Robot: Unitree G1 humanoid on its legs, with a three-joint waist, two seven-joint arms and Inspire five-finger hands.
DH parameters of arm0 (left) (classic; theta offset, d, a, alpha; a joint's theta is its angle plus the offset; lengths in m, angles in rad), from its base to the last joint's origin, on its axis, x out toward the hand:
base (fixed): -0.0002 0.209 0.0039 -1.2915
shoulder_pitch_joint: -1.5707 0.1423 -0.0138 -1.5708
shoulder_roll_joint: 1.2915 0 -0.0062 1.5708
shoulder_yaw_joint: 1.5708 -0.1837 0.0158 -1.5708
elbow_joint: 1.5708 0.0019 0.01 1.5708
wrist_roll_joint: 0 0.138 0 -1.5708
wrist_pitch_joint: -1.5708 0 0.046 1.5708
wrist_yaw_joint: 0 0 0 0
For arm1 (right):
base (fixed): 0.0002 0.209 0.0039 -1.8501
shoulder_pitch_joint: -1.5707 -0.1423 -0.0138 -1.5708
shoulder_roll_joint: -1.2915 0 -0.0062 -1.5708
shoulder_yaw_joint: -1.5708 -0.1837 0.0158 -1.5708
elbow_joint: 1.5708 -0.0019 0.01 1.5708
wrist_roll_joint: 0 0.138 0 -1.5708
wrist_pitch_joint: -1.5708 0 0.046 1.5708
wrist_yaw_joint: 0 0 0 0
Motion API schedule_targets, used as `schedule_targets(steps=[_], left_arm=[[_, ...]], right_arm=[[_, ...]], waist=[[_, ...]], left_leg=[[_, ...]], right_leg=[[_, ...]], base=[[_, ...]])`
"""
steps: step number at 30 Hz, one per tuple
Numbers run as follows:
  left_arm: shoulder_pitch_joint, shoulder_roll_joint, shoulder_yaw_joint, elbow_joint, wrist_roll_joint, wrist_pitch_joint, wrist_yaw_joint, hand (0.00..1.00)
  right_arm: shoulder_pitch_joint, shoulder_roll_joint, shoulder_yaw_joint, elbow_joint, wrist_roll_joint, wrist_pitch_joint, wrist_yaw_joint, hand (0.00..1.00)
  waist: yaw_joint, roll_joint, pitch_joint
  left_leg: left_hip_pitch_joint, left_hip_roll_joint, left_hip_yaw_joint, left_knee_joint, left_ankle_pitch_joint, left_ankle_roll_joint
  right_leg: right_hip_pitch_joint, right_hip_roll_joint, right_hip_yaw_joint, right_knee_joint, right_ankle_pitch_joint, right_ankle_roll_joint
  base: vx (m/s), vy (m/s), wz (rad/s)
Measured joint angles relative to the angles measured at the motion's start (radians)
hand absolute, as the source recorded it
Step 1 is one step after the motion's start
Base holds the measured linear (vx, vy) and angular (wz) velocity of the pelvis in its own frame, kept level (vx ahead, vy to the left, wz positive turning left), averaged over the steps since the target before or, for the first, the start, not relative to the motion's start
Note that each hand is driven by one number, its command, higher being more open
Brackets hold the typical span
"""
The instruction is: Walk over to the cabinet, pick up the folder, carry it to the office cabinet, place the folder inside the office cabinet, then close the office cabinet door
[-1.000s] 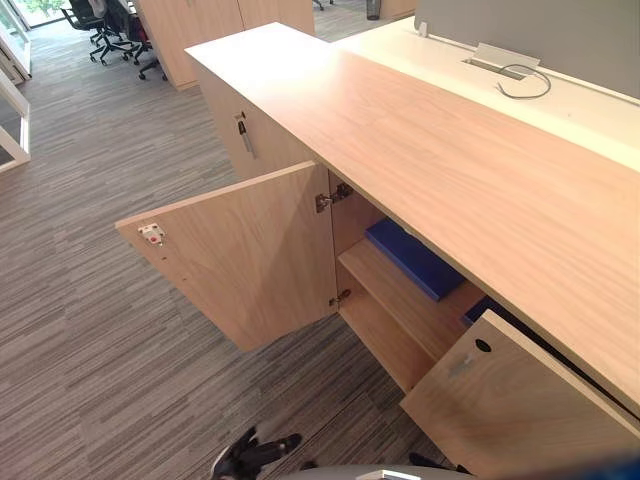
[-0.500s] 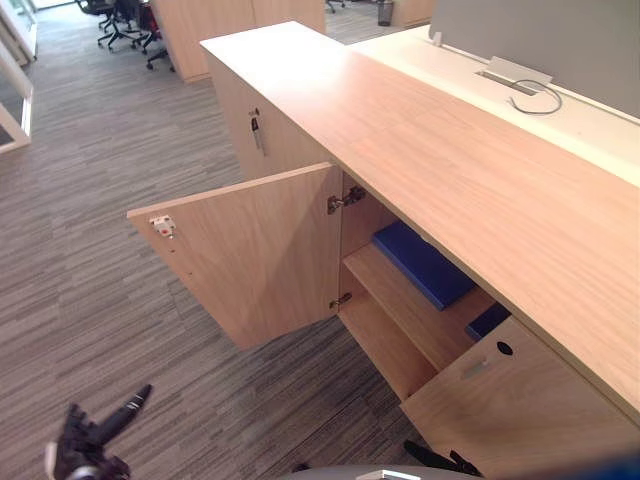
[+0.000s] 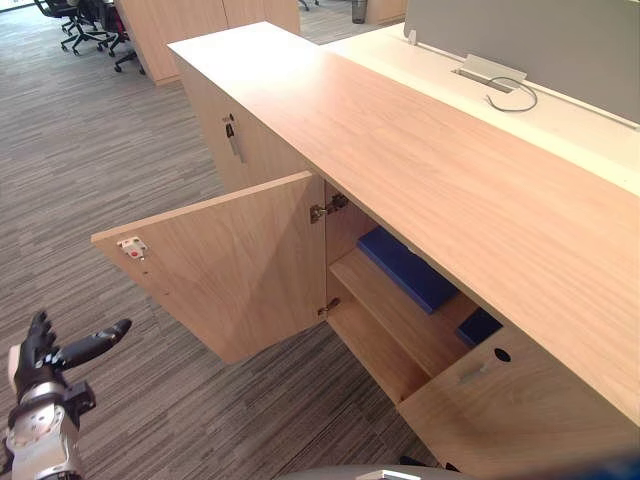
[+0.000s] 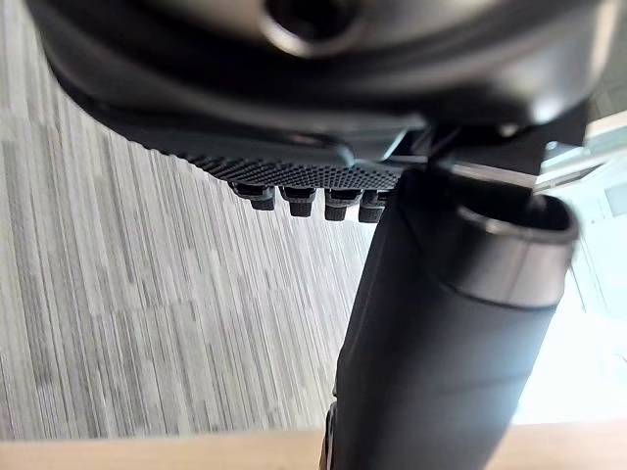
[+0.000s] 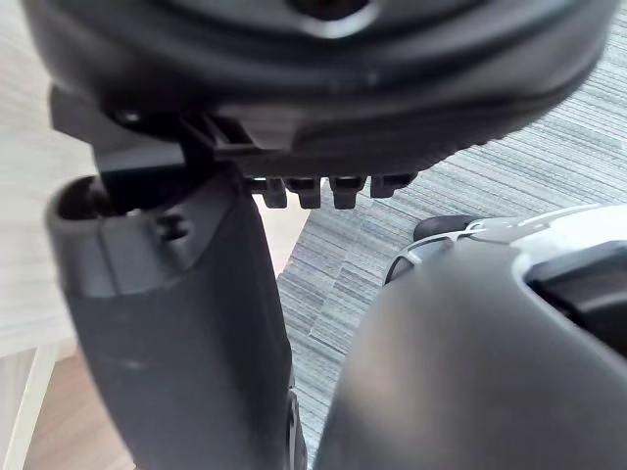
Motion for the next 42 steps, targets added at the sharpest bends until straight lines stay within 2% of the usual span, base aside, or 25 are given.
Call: schedule_targets(steps=[4, 9, 11, 13, 14, 15, 16, 18, 20, 23, 28, 30, 33, 35, 39, 41, 42], left_arm=[[-0.057, 0.074, -0.114, 0.019, -0.077, 0.0, -0.043, 1.0], [-0.177, 0.126, -0.24, 0.104, -0.117, -0.001, -0.08, 1.0], [-0.236, 0.131, -0.283, 0.161, -0.128, 0.0, -0.078, 1.0], [-0.261, 0.144, -0.286, 0.201, -0.132, 0.001, -0.074, 1.0], [-0.3, 0.173, -0.298, 0.251, -0.135, 0.003, -0.069, 1.0], [-0.316, 0.182, -0.308, 0.27, -0.134, 0.005, -0.068, 1.0], [-0.335, 0.183, -0.325, 0.306, -0.135, 0.005, -0.067, 1.0], [-0.348, 0.187, -0.332, 0.355, -0.134, 0.005, -0.064, 1.0], [-0.383, 0.195, -0.37, 0.43, -0.134, 0.008, -0.056, 1.0], [-0.413, 0.205, -0.384, 0.471, -0.135, 0.007, -0.055, 1.0], [-0.431, 0.205, -0.415, 0.462, -0.134, 0.006, -0.051, 1.0], [-0.391, 0.205, -0.451, 0.38, -0.13, 0.011, -0.03, 1.0], [-0.226, 0.255, -0.544, 0.13, -0.054, 0.021, -0.027, 1.0], [-0.098, 0.355, -0.624, -0.038, -0.031, 0.022, -0.1, 1.0], [-0.003, 0.502, -0.725, -0.168, -0.084, 0.024, -0.254, 1.0], [0.066, 0.613, -0.772, -0.278, -0.098, 0.028, -0.331, 1.0], [0.084, 0.637, -0.778, -0.303, -0.107, 0.028, -0.359, 1.0]], right_arm=[[0.001, -0.001, 0.003, 0.0, 0.003, 0.0, 0.013, 1.0], [0.004, -0.013, 0.037, 0.0, 0.039, 0.0, 0.02, 1.0], [0.004, -0.03, 0.038, -0.001, 0.04, -0.002, 0.026, 1.0], [0.01, -0.03, 0.039, -0.003, 0.045, -0.005, 0.029, 1.0], [0.023, -0.03, 0.043, -0.009, 0.045, -0.006, 0.031, 1.0], [0.029, -0.031, 0.043, -0.007, 0.045, -0.006, 0.032, 1.0], [0.038, -0.037, 0.04, 0.004, 0.048, -0.006, 0.03, 1.0], [0.038, -0.046, 0.041, 0.007, 0.064, -0.008, 0.031, 1.0], [0.038, -0.056, 0.041, 0.009, 0.077, -0.008, 0.033, 1.0], [0.038, -0.057, 0.058, 0.009, 0.078, -0.009, 0.033, 1.0], [0.041, -0.043, 0.06, 0.01, 0.078, -0.009, 0.033, 1.0], [0.043, -0.041, 0.06, 0.01, 0.078, -0.009, 0.033, 1.0], [0.063, -0.036, 0.059, 0.007, 0.078, -0.016, 0.033, 1.0], [0.068, -0.038, 0.062, 0.006, 0.074, -0.019, 0.033, 1.0], [0.065, -0.04, 0.09, 0.0, 0.05, -0.022, 0.058, 1.0], [0.062, -0.049, 0.119, 0.0, 0.035, -0.03, 0.067, 1.0], [0.062, -0.05, 0.125, 0.0, 0.035, -0.032, 0.069, 1.0]], waist=[[0.006, -0.001, -0.001], [0.006, 0.006, -0.003], [0.001, 0.035, 0.009], [0.0, 0.04, 0.006], [-0.002, 0.017, -0.001], [-0.004, 0.01, -0.002], [-0.002, 0.023, -0.011], [0.004, 0.035, -0.006], [0.006, 0.058, -0.01], [0.006, 0.056, -0.011], [0.006, 0.03, -0.02], [0.01, 0.026, -0.019], [0.041, 0.019, -0.023], [0.061, 0.015, -0.025], [0.082, 0.016, -0.026], [0.082, 0.02, -0.027], [0.082, 0.021, -0.027]], left_leg=[[0.012, 0.027, 0.003, 0.001, -0.001, -0.001], [0.018, 0.04, 0.002, 0.003, -0.003, -0.005], [0.022, 0.082, -0.004, 0.04, -0.015, -0.017], [0.021, 0.105, -0.006, 0.055, -0.016, -0.019], [0.012, 0.098, -0.005, 0.074, -0.042, -0.048], [0.01, 0.092, -0.009, 0.084, -0.063, -0.053], [0.011, 0.106, -0.009, 0.095, -0.096, -0.059], [0.011, 0.115, -0.005, 0.114, -0.095, -0.061], [0.013, 0.122, -0.003, 0.12, -0.098, -0.067], [0.017, 0.124, 0.001, 0.12, -0.099, -0.071], [0.023, 0.11, 0.003, 0.119, -0.1, -0.074], [0.021, 0.101, 0.003, 0.117, -0.101, -0.074], [0.014, 0.084, 0.002, 0.114, -0.101, -0.073], [0.012, 0.074, -0.001, 0.114, -0.101, -0.073], [0.005, 0.055, -0.002, 0.116, -0.102, -0.07], [-0.008, 0.049, -0.003, 0.128, -0.114, -0.05], [-0.01, 0.046, -0.003, 0.129, -0.114, -0.048]], right_leg=[[0.0, 0.022, 0.024, 0.012, 0.029, -0.02], [-0.013, 0.026, 0.038, 0.055, 0.03, -0.021], [-0.078, 0.034, 0.045, 0.191, 0.015, -0.019], [-0.076, 0.066, 0.05, 0.094, -0.033, -0.012], [-0.087, 0.066, 0.052, -0.049, 0.074, -0.018], [-0.1, 0.053, 0.047, -0.039, 0.091, -0.016], [-0.093, 0.063, 0.052, -0.045, 0.068, -0.011], [-0.085, 0.07, 0.057, -0.043, 0.066, -0.015], [-0.079, 0.079, 0.057, -0.041, 0.066, -0.02], [-0.079, 0.08, 0.06, -0.037, 0.064, -0.024], [-0.079, 0.062, 0.062, -0.036, 0.067, -0.019], [-0.08, 0.051, 0.061, -0.038, 0.073, -0.01], [-0.084, 0.035, 0.056, -0.042, 0.084, 0.007], [-0.079, 0.022, 0.049, -0.042, 0.091, 0.018], [-0.077, 0.003, 0.04, -0.042, 0.098, 0.028], [-0.078, -0.003, 0.035, -0.049, 0.103, 0.036], [-0.078, -0.006, 0.034, -0.052, 0.103, 0.037]], base=[[0.01, -0.023, -0.05], [0.02, -0.031, -0.01], [0.04, -0.025, -0.09], [-0.03, -0.087, -0.02], [-0.05, -0.166, 0.13], [0.0, -0.139, 0.2], [0.07, -0.156, 0.07], [0.07, -0.114, -0.03], [0.03, -0.073, 0.01], [0.01, -0.014, -0.03], [-0.02, 0.029, -0.01], [-0.04, 0.058, 0.03], [-0.03, 0.06, 0.09], [-0.02, 0.048, 0.22], [-0.05, 0.042, 0.13], [-0.06, 0.02, 0.07], [-0.06, 0.018, 0.05]])
